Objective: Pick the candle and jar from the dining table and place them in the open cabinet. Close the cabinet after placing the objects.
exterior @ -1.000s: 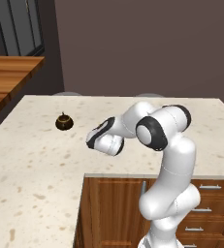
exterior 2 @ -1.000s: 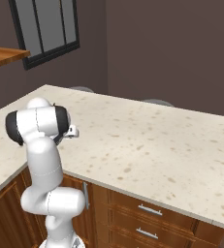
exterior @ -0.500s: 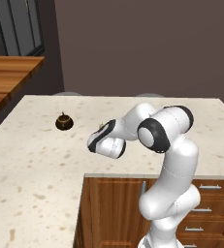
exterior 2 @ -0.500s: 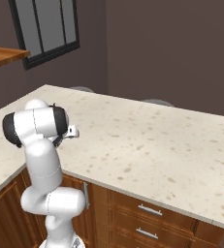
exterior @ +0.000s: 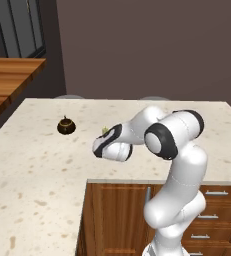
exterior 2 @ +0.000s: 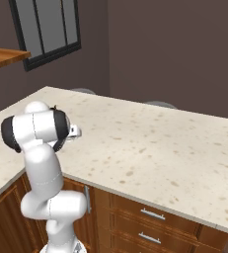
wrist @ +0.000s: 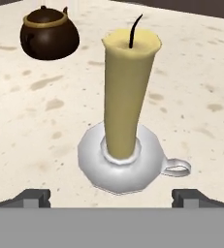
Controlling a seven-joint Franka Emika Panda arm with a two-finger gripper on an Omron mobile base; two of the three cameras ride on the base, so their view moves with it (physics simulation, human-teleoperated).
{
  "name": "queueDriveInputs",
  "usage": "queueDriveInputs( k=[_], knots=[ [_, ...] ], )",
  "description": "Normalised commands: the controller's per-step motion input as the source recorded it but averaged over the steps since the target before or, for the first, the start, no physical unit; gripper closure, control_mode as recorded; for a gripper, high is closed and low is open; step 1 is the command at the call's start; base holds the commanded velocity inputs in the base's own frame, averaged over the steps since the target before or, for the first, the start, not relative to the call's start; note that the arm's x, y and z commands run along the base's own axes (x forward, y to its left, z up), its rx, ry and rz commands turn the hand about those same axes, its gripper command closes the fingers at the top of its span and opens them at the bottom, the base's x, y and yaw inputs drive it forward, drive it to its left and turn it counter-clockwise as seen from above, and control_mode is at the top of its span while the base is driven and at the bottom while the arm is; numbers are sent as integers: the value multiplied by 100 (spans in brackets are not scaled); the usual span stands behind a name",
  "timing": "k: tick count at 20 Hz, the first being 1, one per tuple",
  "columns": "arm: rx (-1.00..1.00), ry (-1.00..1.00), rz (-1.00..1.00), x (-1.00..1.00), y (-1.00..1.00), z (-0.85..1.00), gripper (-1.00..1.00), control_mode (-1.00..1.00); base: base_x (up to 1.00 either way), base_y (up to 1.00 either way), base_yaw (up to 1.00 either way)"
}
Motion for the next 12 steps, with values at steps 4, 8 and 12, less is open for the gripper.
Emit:
queueDriveInputs(
  k=[4,8,12],
  knots=[
    [0,0,0,35,0,0,-100,-100,0,0,0],
    [0,0,0,41,0,-2,-100,-100,0,0,0],
    [0,0,0,42,0,-15,-100,-100,0,0,0]
  ],
)
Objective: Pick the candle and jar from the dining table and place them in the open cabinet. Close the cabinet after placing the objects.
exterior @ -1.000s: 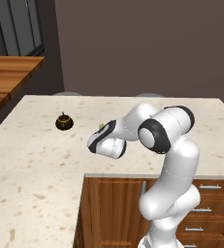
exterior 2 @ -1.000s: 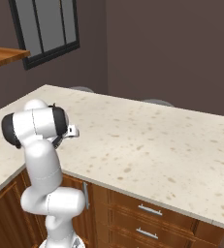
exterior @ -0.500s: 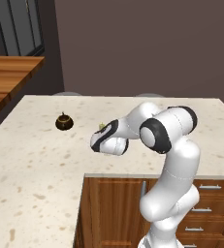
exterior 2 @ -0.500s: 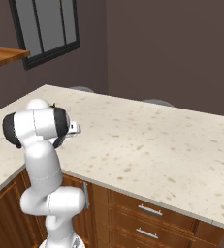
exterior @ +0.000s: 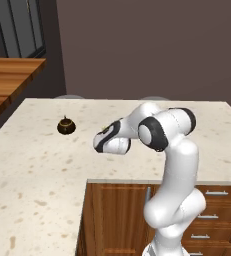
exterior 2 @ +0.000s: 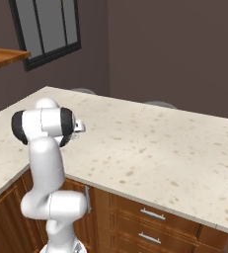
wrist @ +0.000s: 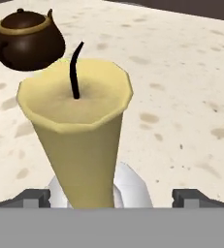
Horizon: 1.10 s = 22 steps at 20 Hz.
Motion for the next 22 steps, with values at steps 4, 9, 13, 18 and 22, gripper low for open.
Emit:
queueDriveInputs(
  k=[4,9,13,18,22],
  knots=[
    [0,0,0,23,11,-27,-100,-100,0,0,0],
    [0,0,0,17,20,-35,-100,-100,0,0,0],
    [0,0,0,26,25,-37,100,-100,0,0,0],
    [0,0,0,27,18,-40,100,-100,0,0,0],
    [0,0,0,5,3,-39,100,-100,0,0,0]
  ],
)
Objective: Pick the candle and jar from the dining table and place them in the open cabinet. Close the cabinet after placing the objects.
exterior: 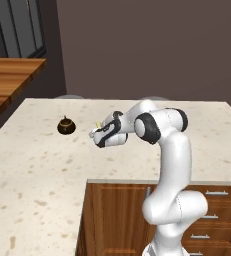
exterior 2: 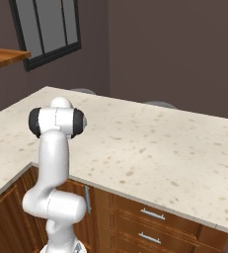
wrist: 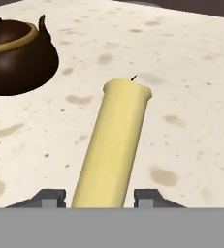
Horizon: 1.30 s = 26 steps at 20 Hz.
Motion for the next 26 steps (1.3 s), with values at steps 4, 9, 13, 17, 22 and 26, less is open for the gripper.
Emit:
queueDriveInputs(
  k=[4,9,13,17,22,26],
  knots=[
    [-3,0,0,-2,0,-16,100,-100,0,0,0],
    [-4,-4,0,-48,0,3,100,-100,0,0,0],
    [-6,-7,0,-69,0,17,100,-100,0,0,0],
    [-8,-11,0,-79,0,32,100,-100,0,0,0],
    [-11,-23,0,-69,-1,63,100,-100,0,0,0],
    [-12,-27,0,-71,0,65,100,-100,0,0,0]
  ],
)
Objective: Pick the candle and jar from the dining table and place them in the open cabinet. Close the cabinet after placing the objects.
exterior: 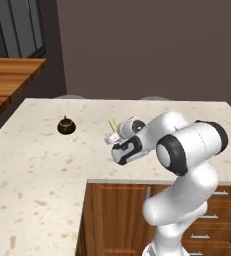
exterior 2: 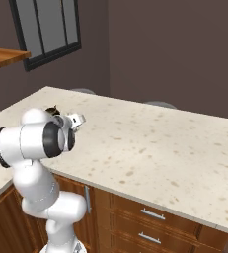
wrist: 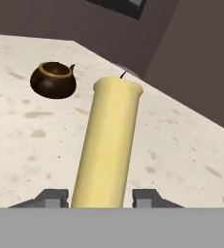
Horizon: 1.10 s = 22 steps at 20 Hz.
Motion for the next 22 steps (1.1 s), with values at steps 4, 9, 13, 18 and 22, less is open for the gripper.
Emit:
queueDriveInputs(
  k=[4,9,13,18,22],
  knots=[
    [-13,-29,0,-88,0,57,100,-100,0,0,0],
    [-5,-23,-2,-84,0,59,100,-100,0,0,0],
    [0,-12,-7,-71,-3,74,100,-100,0,0,0],
    [2,-2,-8,-65,-2,77,100,-100,0,0,0],
    [9,2,-9,-66,-2,45,100,-100,0,0,0]
  ],
)
